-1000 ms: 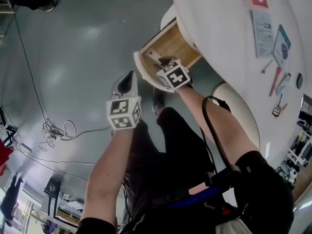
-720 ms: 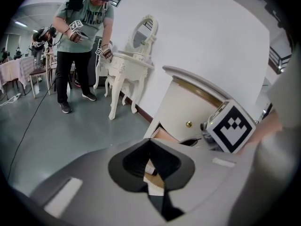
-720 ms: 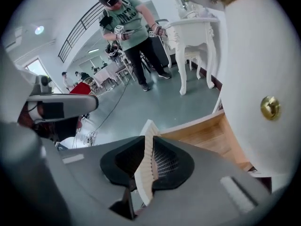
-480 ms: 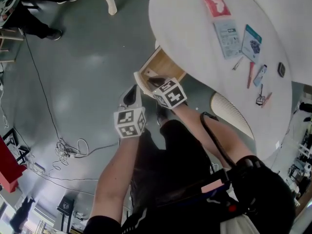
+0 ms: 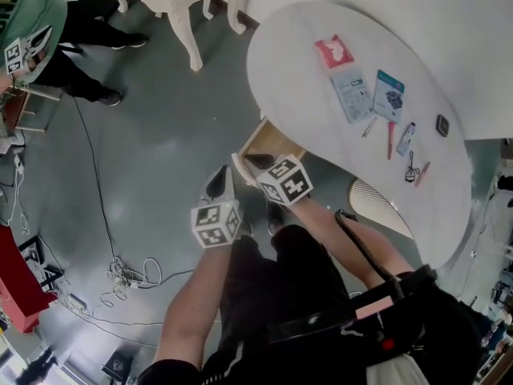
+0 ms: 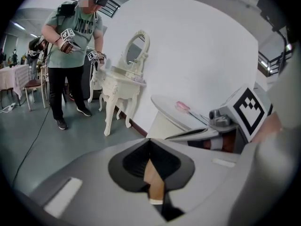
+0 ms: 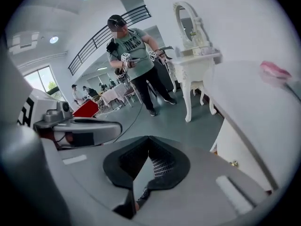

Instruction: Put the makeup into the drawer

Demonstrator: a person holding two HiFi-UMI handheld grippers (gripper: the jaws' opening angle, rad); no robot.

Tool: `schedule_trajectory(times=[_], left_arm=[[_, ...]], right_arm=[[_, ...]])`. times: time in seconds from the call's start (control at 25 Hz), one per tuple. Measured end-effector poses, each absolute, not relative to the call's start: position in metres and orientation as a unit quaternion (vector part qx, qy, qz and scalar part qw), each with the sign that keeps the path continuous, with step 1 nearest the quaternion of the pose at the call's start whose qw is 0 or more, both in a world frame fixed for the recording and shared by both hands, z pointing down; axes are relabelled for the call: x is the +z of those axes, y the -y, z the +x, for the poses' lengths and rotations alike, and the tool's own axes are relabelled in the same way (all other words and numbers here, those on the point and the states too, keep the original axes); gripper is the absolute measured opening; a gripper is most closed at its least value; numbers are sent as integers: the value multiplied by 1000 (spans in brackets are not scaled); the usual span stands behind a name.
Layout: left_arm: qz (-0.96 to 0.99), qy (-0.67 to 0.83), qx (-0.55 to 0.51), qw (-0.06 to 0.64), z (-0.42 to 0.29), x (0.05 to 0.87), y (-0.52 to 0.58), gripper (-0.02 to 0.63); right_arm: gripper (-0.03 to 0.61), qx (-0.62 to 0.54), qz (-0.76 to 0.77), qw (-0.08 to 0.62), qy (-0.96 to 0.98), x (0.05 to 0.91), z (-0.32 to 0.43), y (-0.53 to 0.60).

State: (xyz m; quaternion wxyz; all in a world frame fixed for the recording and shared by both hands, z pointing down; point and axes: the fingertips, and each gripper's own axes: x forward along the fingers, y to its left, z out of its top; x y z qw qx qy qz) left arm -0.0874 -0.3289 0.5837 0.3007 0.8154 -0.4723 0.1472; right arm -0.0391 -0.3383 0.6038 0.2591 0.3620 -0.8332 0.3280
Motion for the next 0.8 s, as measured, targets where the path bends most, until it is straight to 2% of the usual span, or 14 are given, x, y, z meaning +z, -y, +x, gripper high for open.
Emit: schedule_trajectory(times=[0.24, 0.6, 0.8], left_arm=[[825, 471, 117, 289, -102, 525, 335, -2], [854, 452, 79, 245, -106, 432, 346, -2], [872, 443, 68, 195, -111, 382, 352, -2]], right_arm=[[2, 282, 383, 233, 848, 532, -38, 343], [2, 230, 426, 158, 861, 425, -22, 352], [2, 209, 429, 121, 870, 381, -16, 355]])
